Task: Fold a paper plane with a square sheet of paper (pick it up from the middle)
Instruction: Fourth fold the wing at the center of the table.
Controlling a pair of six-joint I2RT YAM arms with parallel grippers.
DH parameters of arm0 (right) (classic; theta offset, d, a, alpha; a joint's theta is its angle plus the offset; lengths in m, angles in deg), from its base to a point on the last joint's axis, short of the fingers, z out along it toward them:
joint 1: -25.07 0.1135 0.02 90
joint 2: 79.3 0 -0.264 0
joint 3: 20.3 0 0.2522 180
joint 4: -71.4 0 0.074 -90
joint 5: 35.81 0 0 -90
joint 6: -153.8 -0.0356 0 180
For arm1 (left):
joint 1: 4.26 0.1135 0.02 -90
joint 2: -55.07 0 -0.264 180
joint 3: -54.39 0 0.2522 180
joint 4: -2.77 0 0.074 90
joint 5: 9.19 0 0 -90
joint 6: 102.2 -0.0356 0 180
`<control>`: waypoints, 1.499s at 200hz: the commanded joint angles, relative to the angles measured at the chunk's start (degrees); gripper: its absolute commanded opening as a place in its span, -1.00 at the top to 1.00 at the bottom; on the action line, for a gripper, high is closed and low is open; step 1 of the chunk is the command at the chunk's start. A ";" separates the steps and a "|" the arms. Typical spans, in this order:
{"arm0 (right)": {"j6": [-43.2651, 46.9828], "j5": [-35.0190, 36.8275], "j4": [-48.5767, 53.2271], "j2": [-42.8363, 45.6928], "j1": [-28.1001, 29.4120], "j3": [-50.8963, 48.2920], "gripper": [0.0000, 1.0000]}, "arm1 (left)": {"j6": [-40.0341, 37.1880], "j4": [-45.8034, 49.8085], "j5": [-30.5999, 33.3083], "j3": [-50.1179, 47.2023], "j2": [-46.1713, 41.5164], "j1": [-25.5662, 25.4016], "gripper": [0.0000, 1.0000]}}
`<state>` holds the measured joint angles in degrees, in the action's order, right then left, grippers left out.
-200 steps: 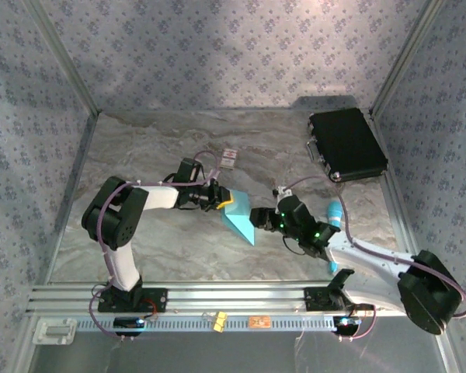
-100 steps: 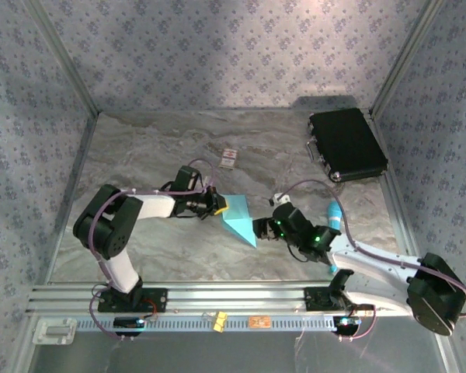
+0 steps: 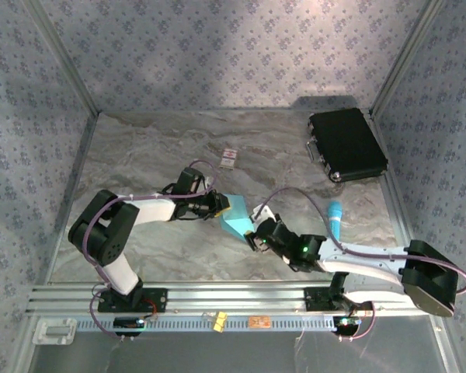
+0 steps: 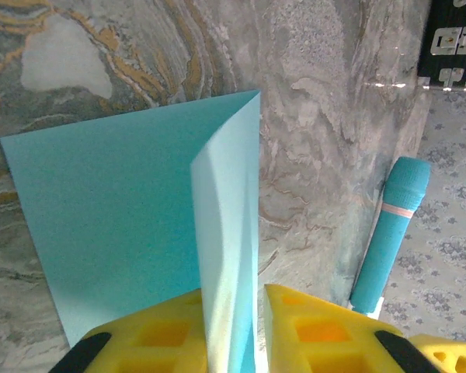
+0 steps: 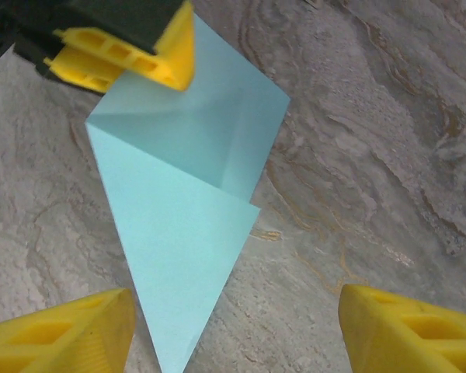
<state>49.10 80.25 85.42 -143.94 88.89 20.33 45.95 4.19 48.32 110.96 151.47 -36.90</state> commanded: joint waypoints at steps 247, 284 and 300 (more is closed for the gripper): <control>6.14 13.13 -7.31 -21.98 6.18 6.44 -0.14 | -4.70 1.66 -11.96 4.25 0.54 3.97 0.68; 5.31 11.44 -8.64 -22.46 5.44 6.44 0.06 | -4.69 1.53 -12.03 4.28 0.46 3.98 0.69; 5.04 11.16 -8.86 -22.47 5.25 6.36 0.15 | -4.63 1.58 -11.99 4.24 0.37 3.93 0.69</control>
<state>55.98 91.90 77.63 -165.63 94.52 25.58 41.69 5.37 37.90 114.22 151.87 -33.23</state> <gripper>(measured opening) 0.448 0.156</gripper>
